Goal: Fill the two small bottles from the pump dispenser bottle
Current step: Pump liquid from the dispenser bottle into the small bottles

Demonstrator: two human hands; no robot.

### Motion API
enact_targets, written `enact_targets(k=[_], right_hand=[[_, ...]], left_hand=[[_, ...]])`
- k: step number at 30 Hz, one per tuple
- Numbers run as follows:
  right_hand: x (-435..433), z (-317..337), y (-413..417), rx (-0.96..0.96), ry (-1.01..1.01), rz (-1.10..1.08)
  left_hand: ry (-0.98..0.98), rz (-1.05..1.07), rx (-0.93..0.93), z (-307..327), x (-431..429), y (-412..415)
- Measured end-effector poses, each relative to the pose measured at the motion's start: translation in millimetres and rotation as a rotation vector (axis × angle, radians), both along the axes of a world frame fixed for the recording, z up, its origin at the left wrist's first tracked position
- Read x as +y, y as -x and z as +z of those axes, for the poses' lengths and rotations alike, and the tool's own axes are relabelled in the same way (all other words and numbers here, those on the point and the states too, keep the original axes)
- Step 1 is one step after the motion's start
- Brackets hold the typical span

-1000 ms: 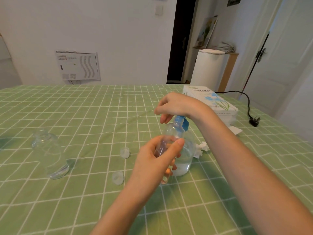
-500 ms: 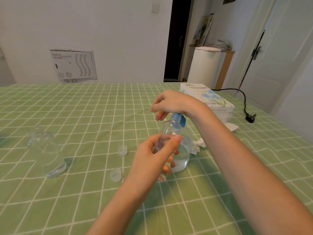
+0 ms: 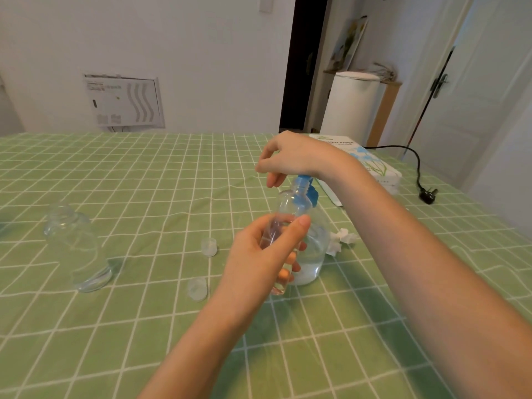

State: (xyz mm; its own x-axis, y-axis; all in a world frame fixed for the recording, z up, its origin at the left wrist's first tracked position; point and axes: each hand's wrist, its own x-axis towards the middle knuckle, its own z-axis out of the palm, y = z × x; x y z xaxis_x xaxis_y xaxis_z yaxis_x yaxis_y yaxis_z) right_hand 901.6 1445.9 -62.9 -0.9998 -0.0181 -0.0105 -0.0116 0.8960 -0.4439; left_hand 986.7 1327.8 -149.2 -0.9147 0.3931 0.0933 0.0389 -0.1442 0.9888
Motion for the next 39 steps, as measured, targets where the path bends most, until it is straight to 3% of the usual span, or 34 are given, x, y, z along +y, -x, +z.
enact_targets(k=[15, 25, 39], right_hand=[[5.0, -12.2, -1.4, -0.054, 0.127, 0.027], [4.8, 4.0, -3.4, 0.02, 0.013, 0.014], [4.7, -3.3, -4.8, -0.068, 0.067, 0.062]], left_hand=[[0.004, -0.015, 0.0, -3.4, 0.6, 0.1], [-0.003, -0.013, 0.016, 0.2, 1.2, 0.0], [-0.012, -0.015, 0.027, -0.4, -0.8, 0.5]])
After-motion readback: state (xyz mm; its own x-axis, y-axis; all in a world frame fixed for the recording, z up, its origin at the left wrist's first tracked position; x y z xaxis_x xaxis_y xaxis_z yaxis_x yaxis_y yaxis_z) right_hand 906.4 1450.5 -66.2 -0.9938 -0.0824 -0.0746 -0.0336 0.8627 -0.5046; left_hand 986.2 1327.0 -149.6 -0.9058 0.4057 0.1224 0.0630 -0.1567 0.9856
